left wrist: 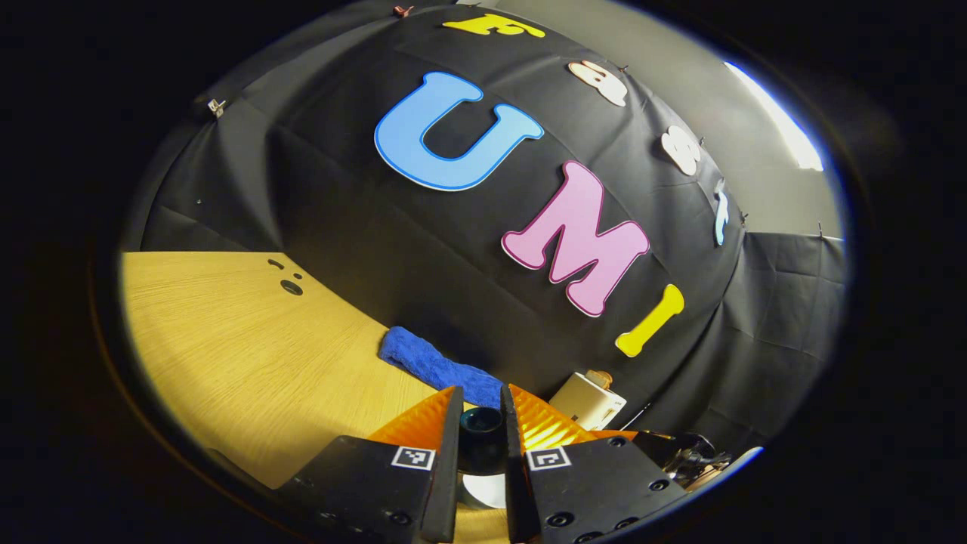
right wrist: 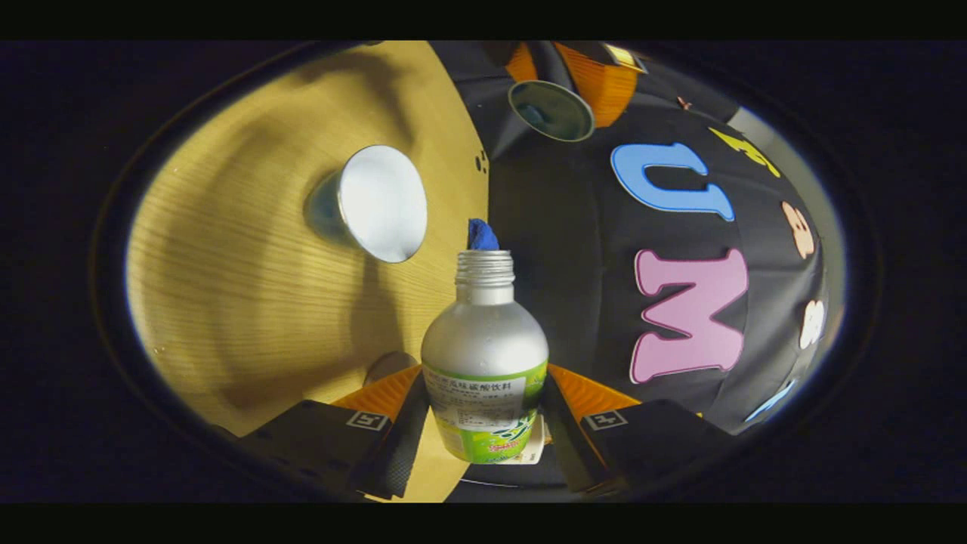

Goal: Open the teacup lid with one hand, grasp the water bottle and pour water into the teacup with the other hand; after pouring, place the water bottle on the coaster and then close the teacup lid.

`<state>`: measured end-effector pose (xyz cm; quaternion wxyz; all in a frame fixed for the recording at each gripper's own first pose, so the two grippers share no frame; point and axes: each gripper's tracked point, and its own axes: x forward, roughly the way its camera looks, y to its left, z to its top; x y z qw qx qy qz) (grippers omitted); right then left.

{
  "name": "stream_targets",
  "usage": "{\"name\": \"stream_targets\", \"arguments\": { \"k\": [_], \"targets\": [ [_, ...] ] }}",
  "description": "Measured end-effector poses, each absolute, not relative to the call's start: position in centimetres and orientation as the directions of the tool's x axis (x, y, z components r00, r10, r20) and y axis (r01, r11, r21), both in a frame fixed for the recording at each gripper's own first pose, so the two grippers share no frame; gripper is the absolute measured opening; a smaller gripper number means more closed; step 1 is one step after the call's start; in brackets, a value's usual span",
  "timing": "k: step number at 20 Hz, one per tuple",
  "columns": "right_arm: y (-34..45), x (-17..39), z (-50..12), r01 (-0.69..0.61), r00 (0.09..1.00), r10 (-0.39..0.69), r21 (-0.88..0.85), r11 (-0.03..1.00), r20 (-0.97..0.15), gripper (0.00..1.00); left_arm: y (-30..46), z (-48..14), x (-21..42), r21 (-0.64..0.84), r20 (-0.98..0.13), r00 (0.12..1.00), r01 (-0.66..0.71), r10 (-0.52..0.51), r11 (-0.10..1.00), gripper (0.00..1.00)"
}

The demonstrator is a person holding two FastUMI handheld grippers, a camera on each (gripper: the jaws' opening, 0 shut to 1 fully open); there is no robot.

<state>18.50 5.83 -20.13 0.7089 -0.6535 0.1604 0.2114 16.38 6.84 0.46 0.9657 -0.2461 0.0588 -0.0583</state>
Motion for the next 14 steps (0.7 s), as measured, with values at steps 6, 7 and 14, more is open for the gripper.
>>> {"name": "stream_targets", "arguments": {
  "k": [6,7,14],
  "targets": [
    [6.6,18.6,-19.6,-0.465,0.877,0.097,-0.882,-0.076,-0.471,0.78,7.0,0.2,16.4,-0.483,-0.091,0.986,0.076,-0.137,0.872,0.30],
    [6.7,18.5,-19.5,-0.458,0.879,0.099,-0.883,-0.099,-0.467,0.78,7.0,0.1,16.4,-0.484,-0.095,0.986,0.074,-0.137,0.872,0.30],
    [7.5,19.0,-18.5,-0.405,0.890,0.124,-0.886,-0.224,-0.438,0.78,7.2,-0.1,16.5,-0.490,-0.095,0.986,0.074,-0.137,0.869,0.33]
  ]
}}
